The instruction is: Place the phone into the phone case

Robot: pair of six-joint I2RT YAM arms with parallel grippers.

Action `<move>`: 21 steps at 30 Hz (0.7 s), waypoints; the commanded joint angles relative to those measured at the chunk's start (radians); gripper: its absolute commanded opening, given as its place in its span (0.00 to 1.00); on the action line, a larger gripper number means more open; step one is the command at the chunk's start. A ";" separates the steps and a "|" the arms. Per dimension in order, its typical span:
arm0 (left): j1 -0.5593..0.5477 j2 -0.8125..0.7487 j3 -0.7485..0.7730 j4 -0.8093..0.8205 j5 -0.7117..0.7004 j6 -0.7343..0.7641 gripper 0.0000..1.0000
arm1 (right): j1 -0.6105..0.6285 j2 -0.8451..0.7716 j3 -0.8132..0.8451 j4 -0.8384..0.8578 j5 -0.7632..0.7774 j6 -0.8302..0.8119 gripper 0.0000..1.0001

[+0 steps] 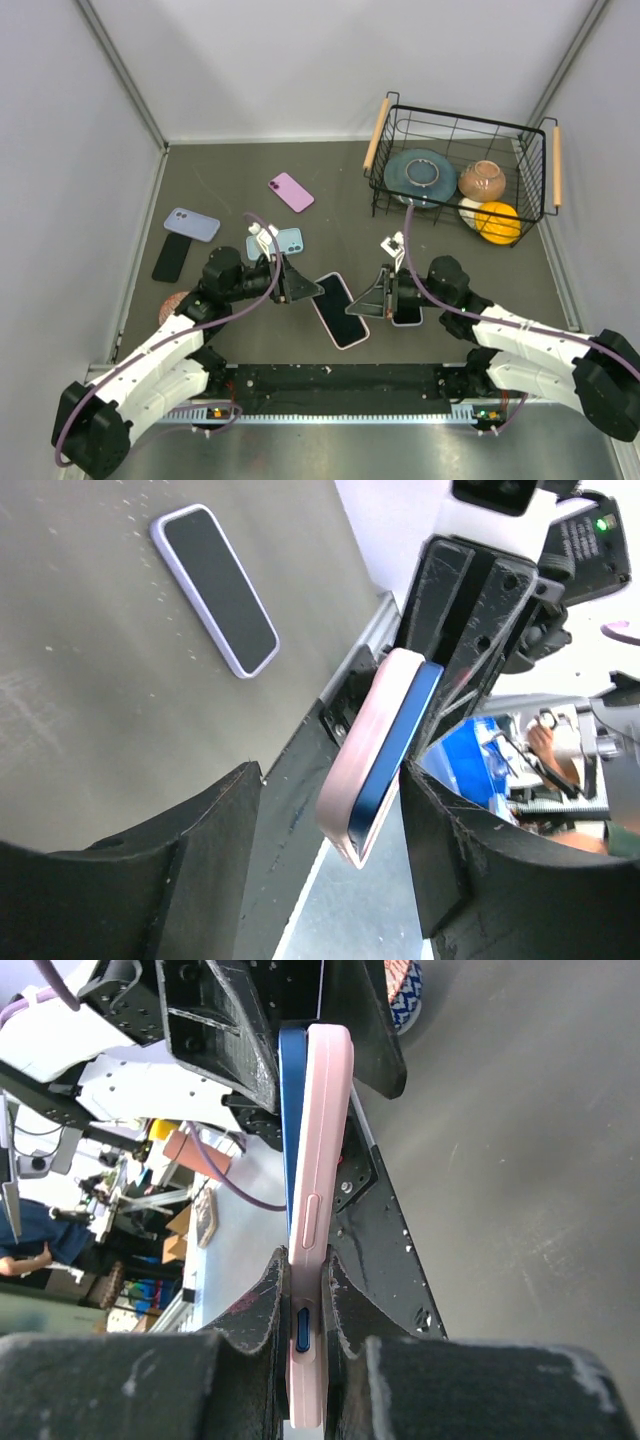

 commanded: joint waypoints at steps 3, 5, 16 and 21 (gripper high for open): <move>0.005 0.028 -0.039 0.232 0.113 -0.088 0.31 | -0.007 -0.007 -0.027 0.209 -0.065 0.068 0.00; 0.005 0.043 -0.043 0.259 0.125 -0.096 0.15 | -0.010 0.008 -0.038 0.230 -0.061 0.074 0.00; 0.004 0.154 -0.026 0.276 0.202 -0.088 0.00 | -0.006 0.042 0.011 0.229 -0.023 0.088 0.27; 0.004 0.145 0.000 0.212 0.201 -0.061 0.26 | -0.006 0.031 0.023 0.242 0.038 0.114 0.00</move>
